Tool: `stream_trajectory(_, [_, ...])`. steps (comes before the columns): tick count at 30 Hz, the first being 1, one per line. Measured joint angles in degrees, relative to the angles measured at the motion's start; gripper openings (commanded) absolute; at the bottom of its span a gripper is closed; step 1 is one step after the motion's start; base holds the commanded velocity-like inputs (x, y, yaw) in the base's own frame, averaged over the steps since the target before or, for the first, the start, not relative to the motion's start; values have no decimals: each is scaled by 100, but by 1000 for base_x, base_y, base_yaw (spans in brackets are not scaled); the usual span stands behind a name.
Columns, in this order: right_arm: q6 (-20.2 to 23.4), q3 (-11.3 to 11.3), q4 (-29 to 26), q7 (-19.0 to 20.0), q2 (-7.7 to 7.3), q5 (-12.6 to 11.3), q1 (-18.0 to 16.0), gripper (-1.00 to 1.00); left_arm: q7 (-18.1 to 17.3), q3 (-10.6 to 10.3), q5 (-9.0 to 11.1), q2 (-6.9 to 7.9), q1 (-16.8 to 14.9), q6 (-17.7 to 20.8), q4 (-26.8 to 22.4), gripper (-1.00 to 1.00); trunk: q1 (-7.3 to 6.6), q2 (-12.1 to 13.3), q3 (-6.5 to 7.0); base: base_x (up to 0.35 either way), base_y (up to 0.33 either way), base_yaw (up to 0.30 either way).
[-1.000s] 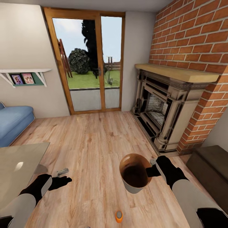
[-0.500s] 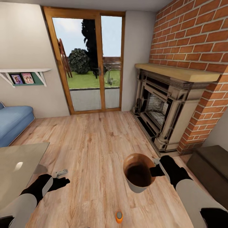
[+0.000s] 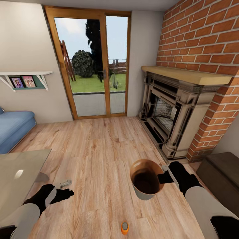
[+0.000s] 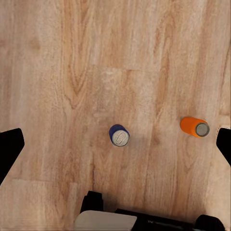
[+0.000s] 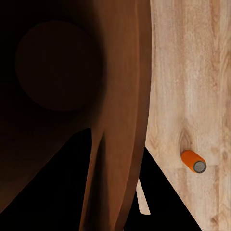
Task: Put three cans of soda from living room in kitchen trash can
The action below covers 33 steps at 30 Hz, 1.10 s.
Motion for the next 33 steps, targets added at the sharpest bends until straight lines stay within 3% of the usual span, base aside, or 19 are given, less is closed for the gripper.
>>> stream_trajectory(4, [375,-4,4,7,-61,-16,-63,-100,22,-13,10,-153,-273,982,101,100,88,-161,-71,0,0,0])
stream_trajectory(5, [598,-4,9,7,-83,-2,-117,-100,31,-17,22,-193,-518,1567,118,100,110,-201,-88,0,0,0])
stream_trajectory(9, [882,-2,52,8,-116,24,-336,-100,50,-26,11,-242,-1201,2600,186,100,198,-361,-160,0,0,0])
stream_trajectory(12, [888,-6,137,17,-121,-77,-472,-100,50,-32,-13,-254,-1371,2792,205,100,264,-481,-215,0,0,0])
stream_trajectory(19, [885,9,921,8,-209,-10,-901,-100,106,-41,-46,-302,-1523,2830,220,100,417,-762,-341,0,0,0])
stream_trajectory(25, [884,15,1196,6,-271,5,-1013,-100,384,-82,-46,-310,-1541,2830,222,100,549,-1003,-449,0,0,0])
stream_trajectory(33, [886,19,1249,7,-313,-35,-1034,-100,447,-135,-44,-268,-1541,2830,228,100,725,-1324,-592,0,0,0])
